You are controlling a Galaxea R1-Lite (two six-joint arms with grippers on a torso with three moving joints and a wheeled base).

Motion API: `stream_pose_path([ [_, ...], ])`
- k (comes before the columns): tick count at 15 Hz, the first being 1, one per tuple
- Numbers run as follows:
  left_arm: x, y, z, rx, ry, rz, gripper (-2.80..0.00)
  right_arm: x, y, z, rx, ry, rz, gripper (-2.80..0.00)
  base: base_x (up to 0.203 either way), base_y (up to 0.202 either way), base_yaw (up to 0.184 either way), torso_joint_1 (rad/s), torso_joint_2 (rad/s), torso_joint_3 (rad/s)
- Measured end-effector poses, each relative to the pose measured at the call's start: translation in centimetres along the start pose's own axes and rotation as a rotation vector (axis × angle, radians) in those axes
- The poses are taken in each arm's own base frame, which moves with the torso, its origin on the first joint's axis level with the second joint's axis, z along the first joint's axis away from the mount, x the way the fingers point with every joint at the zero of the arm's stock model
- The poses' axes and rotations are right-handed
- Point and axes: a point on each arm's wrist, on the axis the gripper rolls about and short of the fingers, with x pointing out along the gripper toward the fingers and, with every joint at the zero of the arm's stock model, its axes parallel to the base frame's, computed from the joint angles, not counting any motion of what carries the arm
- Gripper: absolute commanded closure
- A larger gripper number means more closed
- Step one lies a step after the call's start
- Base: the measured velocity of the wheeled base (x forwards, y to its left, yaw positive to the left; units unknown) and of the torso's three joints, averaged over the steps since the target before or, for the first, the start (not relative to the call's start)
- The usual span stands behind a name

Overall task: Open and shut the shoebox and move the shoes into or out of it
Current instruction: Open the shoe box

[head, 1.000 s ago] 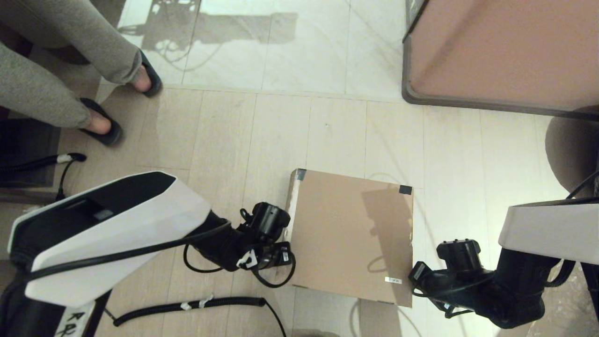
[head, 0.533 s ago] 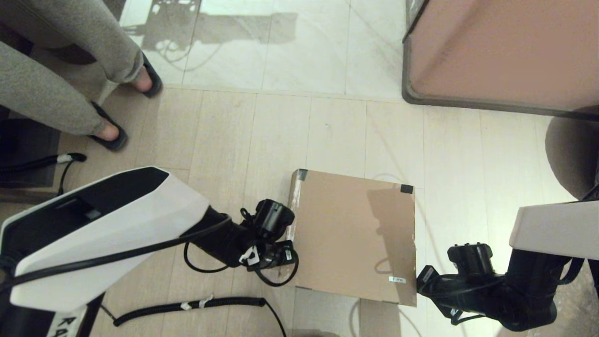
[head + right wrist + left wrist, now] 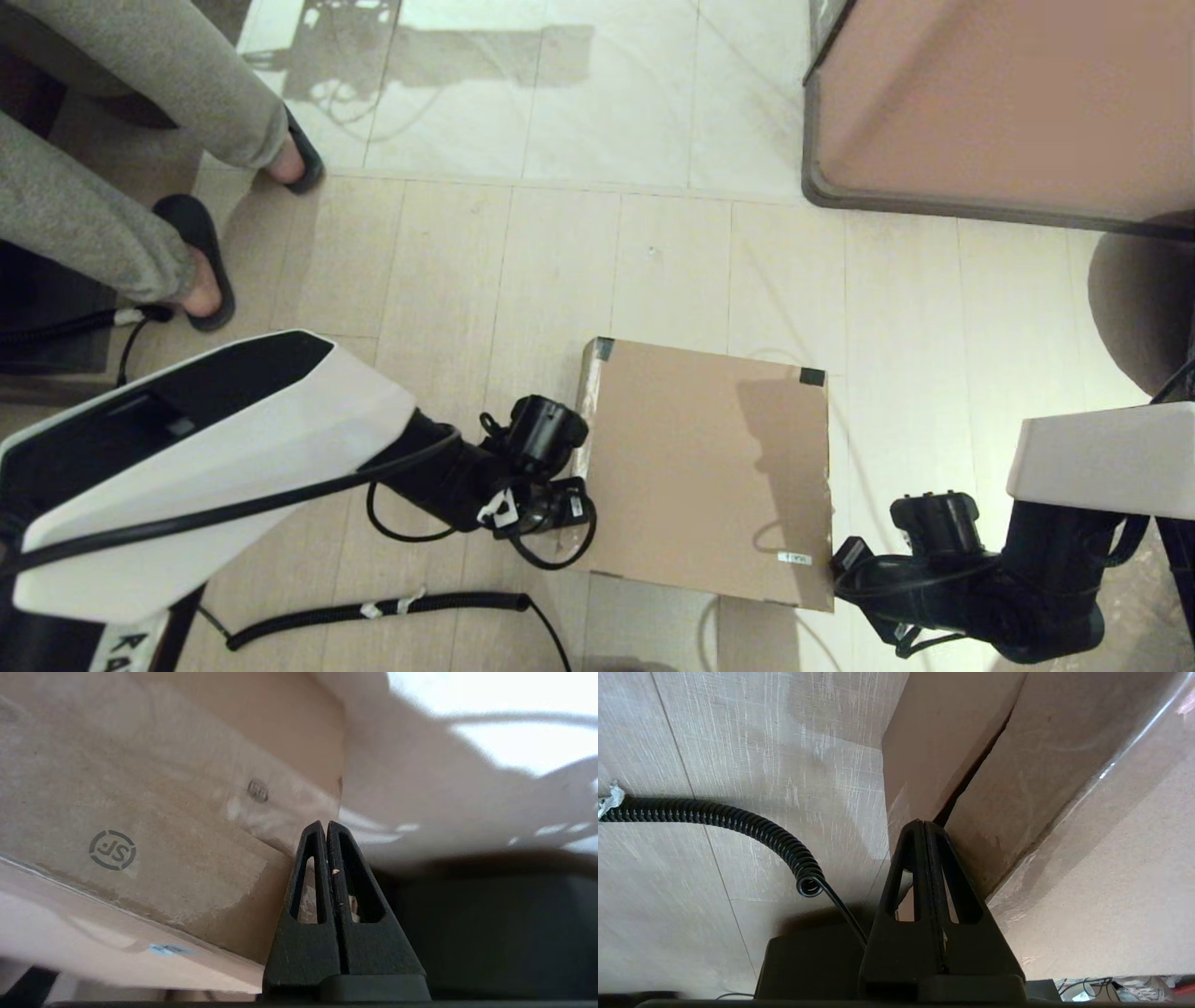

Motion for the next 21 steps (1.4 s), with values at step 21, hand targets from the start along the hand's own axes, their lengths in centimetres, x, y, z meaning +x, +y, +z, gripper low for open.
stream_pose_path([
  [21, -4.1, -0.4, 1.8, -0.056, -0.037, -0.025, 0.0, -7.6, 1.8, 0.2, 0.3, 0.275, 0.255, 0.0, 0.0, 0.0, 0.0, 0.0, 0.0, 0.0],
])
